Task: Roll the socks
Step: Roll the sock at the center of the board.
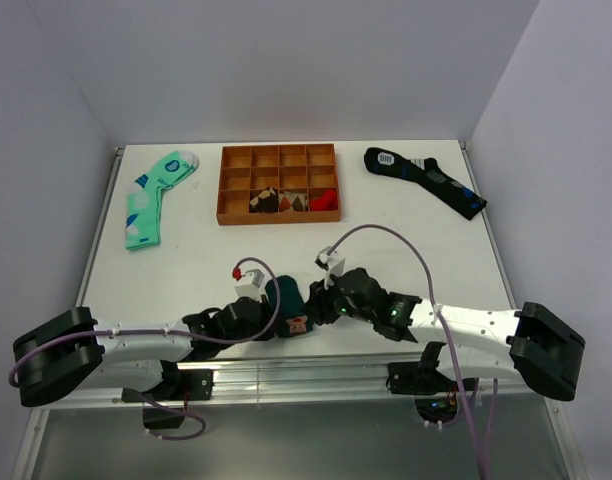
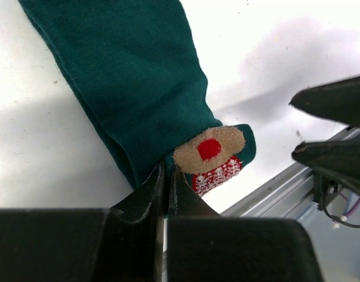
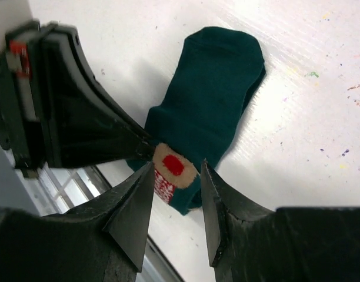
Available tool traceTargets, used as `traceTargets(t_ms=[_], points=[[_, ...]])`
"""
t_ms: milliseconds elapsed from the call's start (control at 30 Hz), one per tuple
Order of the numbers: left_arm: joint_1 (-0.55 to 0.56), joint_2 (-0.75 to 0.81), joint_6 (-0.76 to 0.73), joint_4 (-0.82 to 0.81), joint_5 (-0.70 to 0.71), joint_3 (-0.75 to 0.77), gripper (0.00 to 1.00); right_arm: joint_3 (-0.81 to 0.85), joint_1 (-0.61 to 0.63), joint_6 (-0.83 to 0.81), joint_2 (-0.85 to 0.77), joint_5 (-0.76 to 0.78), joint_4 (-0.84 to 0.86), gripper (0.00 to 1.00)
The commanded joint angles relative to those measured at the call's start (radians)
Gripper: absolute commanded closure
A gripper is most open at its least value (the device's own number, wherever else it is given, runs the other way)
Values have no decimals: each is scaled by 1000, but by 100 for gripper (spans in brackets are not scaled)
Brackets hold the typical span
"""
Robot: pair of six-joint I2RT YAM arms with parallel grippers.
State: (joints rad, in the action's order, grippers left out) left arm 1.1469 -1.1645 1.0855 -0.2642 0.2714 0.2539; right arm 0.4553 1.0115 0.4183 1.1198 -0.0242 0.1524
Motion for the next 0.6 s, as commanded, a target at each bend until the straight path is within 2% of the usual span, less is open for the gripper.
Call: traceTargets(t_ms=[0, 300, 567], points=[[-70, -12, -53, 183, -139, 11, 100, -87, -1, -41, -44, -5, 215, 55], [-232, -34, -136, 293, -334, 73, 100, -248, 7, -39, -16, -28, 522, 54], [-292, -66, -182, 345, -422, 119, 100, -297, 30, -38, 58, -51, 722, 51]])
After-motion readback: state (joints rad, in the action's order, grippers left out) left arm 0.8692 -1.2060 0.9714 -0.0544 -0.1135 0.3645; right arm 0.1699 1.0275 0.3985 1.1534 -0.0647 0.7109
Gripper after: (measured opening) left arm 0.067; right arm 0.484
